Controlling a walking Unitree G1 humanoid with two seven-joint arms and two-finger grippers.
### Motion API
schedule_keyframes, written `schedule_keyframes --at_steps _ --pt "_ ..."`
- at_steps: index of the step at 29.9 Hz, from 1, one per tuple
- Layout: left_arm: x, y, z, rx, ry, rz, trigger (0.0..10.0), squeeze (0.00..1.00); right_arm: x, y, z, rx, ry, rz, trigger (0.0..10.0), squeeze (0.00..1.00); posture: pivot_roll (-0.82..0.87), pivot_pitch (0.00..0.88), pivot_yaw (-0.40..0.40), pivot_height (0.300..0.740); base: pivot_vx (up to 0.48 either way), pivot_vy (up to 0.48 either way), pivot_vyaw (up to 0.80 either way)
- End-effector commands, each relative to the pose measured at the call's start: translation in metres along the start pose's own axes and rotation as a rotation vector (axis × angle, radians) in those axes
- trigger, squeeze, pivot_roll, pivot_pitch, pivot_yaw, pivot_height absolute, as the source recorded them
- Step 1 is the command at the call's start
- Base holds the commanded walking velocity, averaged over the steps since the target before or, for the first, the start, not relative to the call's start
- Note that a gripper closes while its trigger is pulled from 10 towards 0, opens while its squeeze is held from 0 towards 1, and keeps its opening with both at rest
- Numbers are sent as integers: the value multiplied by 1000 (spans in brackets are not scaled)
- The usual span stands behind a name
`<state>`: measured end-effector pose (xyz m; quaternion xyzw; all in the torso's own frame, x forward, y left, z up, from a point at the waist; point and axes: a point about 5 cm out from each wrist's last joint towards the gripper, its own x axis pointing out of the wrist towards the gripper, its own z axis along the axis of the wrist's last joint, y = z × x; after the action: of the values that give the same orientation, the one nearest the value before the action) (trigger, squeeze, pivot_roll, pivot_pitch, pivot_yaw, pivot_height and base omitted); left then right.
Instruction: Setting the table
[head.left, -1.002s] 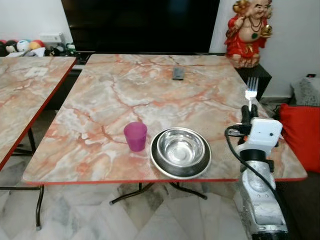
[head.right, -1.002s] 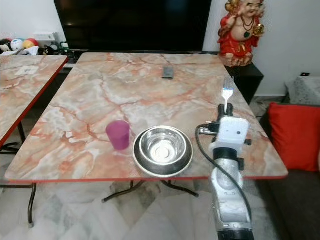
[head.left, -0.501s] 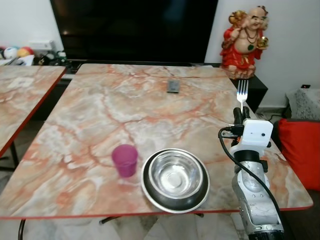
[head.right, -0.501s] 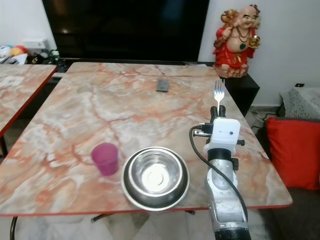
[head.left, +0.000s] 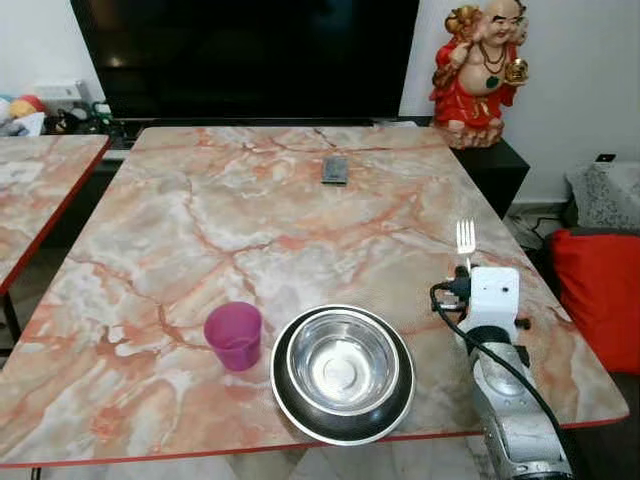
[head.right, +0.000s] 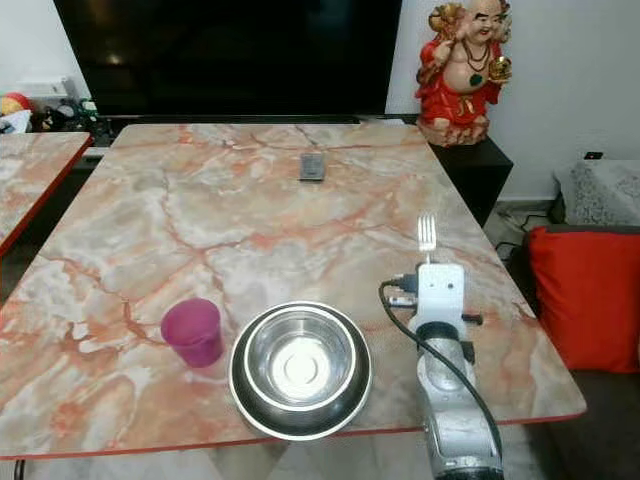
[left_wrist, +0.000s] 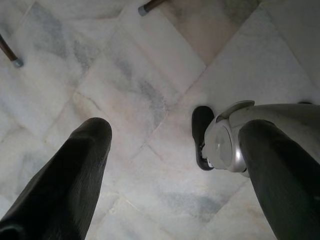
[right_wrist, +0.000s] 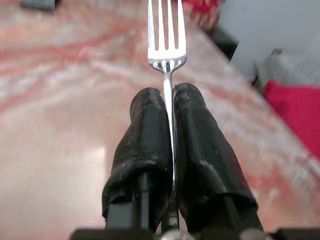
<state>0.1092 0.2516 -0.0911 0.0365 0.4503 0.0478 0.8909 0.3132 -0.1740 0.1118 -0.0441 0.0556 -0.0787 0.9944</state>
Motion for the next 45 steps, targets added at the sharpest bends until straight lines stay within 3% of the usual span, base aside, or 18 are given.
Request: schedule_keyframes --at_steps 1,14,25,45 --pt "-1 -1 -4 12 27 -7 10000 0 1 -2 -8 30 60 -2 10000 0 -3 84 -10 740 0 0 0" --pt "1 0 3 15 -10 -11 10000 0 3 18 -34 79 215 106 10000 0 5 92 -10 740 0 0 0" --pt "1 -3 7 19 -41 -16 10000 0 9 31 -36 75 239 184 10000 0 17 93 -8 740 0 0 0" --pt "1 0 4 24 -14 -13 10000 0 3 33 -38 93 242 209 10000 0 9 99 -4 740 0 0 0"
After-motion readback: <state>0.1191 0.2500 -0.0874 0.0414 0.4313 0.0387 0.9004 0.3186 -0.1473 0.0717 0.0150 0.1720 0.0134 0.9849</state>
